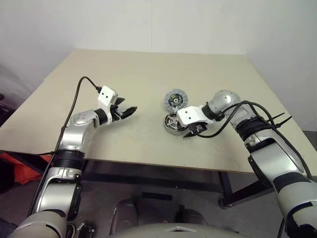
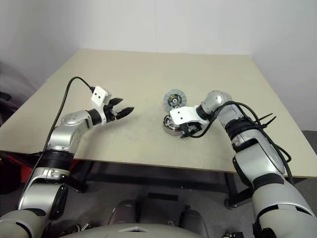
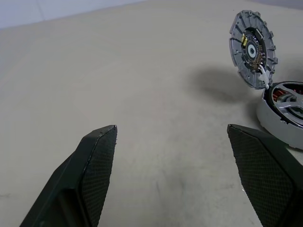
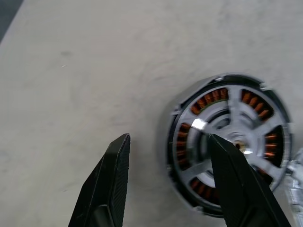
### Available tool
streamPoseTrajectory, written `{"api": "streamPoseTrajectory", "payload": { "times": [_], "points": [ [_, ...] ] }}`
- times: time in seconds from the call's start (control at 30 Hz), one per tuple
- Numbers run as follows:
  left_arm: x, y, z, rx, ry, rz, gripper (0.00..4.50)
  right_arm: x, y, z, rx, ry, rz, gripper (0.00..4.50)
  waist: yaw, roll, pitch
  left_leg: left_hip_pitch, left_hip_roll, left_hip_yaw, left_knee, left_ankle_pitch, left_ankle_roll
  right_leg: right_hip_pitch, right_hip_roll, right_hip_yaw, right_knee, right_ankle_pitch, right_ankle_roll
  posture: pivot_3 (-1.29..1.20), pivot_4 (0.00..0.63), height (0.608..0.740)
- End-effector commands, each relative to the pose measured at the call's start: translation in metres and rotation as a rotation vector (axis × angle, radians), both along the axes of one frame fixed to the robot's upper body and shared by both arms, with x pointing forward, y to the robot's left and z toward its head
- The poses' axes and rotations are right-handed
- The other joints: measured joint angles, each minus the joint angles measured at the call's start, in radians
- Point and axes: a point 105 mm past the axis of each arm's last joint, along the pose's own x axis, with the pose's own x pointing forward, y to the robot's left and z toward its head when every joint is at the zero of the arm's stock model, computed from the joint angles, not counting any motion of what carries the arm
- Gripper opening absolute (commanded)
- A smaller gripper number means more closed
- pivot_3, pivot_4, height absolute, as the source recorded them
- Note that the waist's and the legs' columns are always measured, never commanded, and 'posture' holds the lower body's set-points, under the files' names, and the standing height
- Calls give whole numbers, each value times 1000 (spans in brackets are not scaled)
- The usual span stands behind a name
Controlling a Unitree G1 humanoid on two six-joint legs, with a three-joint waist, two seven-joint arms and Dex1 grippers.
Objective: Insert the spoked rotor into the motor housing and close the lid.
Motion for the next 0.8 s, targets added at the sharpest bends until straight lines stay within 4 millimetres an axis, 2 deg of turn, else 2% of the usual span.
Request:
{"api": "streamPoseTrajectory", "payload": {
  "times": [0.03, 0.23, 0.47, 0.57, 0.7, 0.77, 0.8],
  "points": [
    [2, -1, 15, -8, -49, -6, 3939, -3, -4, 6, 6, -21, 24, 2923, -1, 0, 0, 0, 0, 0, 1, 0, 0, 0, 0, 0, 0, 0, 0, 0, 0, 740],
    [4, -4, 15, -7, -46, -17, 3939, -12, -9, -6, -6, 0, 13, 2923, 0, 0, 0, 0, 0, 0, 3, -1, 1, 0, 0, 0, 2, 0, 0, 0, 0, 740],
    [4, -6, 15, -8, -45, -24, 3939, 0, 3, -9, 15, -45, -44, 2923, -9, 0, 0, 2, 2, 0, 10, -1, 1, 0, 0, 2, 11, 0, 0, 0, 0, 740],
    [3, -5, 14, -9, -44, -23, 3939, 9, 9, -7, 20, -79, -78, 2355, -27, 0, 0, 7, 2, 0, 10, -1, 1, 2, 0, 2, 13, 0, 0, 0, 0, 740],
    [2, -4, 13, -11, -43, -16, 3939, 16, 11, -5, 21, -109, -106, 1032, -30, 0, 1, 10, 4, 0, 9, -1, 0, 1, 0, 1, 14, 0, 0, 0, 0, 740],
    [2, -3, 13, -12, -42, -12, 3939, 18, 11, -4, 21, -116, -111, 227, -30, 0, 1, 10, 4, 0, 9, -1, 0, 1, 0, 1, 14, 0, 0, 0, 0, 740],
    [1, -3, 12, -12, -42, -11, 3939, 18, 12, -4, 20, -117, -110, 31, -30, -1, 1, 10, 4, 0, 9, -1, 0, 2, 0, 1, 14, 0, 0, 0, 0, 740]
  ]
}}
